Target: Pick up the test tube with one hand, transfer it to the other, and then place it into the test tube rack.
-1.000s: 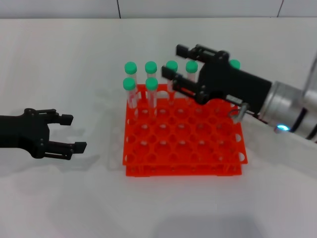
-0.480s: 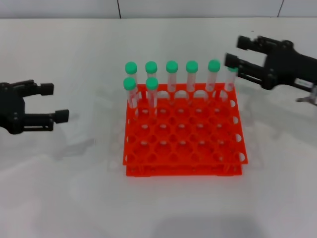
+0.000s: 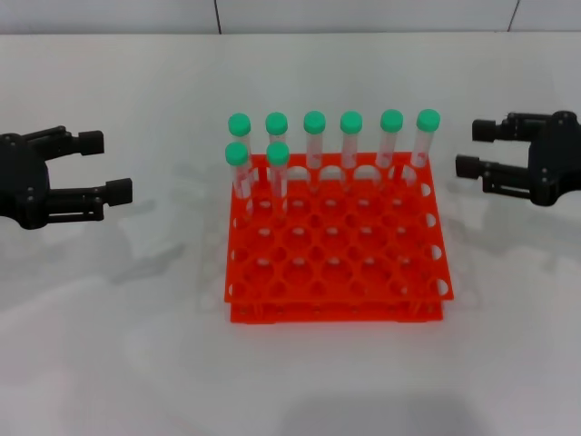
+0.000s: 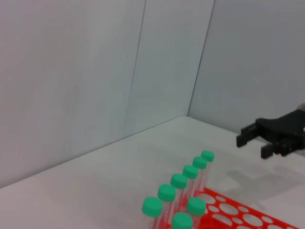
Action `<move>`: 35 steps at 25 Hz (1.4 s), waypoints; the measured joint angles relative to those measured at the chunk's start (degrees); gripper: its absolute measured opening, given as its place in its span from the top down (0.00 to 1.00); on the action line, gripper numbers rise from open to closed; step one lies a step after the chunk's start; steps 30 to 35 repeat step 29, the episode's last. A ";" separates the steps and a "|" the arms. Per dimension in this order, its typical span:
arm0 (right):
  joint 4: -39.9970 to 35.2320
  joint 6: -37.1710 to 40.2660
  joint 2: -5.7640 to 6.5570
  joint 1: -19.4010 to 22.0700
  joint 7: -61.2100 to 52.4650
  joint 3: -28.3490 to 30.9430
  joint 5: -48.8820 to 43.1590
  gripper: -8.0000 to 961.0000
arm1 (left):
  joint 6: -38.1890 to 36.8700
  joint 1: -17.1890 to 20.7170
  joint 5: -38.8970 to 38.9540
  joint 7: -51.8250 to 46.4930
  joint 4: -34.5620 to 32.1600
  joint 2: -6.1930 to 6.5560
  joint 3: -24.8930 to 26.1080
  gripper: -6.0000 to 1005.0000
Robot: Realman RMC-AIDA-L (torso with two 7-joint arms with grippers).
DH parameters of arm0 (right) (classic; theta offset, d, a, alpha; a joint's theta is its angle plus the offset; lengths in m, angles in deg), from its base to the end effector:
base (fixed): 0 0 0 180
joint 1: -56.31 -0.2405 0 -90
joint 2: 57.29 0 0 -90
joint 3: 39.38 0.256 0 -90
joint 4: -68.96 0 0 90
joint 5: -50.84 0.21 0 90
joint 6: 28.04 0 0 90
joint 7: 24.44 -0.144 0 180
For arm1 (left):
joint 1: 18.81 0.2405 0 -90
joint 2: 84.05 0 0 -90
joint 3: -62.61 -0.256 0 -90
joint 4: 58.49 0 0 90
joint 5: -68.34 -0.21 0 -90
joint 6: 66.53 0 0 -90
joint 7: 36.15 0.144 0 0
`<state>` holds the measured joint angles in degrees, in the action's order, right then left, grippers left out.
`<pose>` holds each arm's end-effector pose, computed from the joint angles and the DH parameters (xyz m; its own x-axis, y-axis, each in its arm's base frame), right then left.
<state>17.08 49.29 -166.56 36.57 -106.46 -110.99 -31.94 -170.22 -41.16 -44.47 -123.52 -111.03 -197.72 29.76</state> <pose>0.2470 0.3379 0.0464 0.8376 -0.1742 -0.5177 -0.3619 -0.8869 -0.2872 -0.2880 0.2981 0.0955 0.7857 0.3288 0.5239 0.4887 -0.8493 -0.1998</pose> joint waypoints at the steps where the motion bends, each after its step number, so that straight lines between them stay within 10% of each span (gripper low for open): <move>1: -0.38 0.47 0.08 -0.07 -0.24 0.08 -0.77 0.43 | -0.06 -0.02 0.01 -0.26 0.01 -0.03 0.01 0.11; 35: -2.44 3.84 -1.13 -0.34 -1.30 0.35 -5.99 0.43 | -2.76 -0.32 0.14 -3.58 -0.34 0.49 0.07 0.11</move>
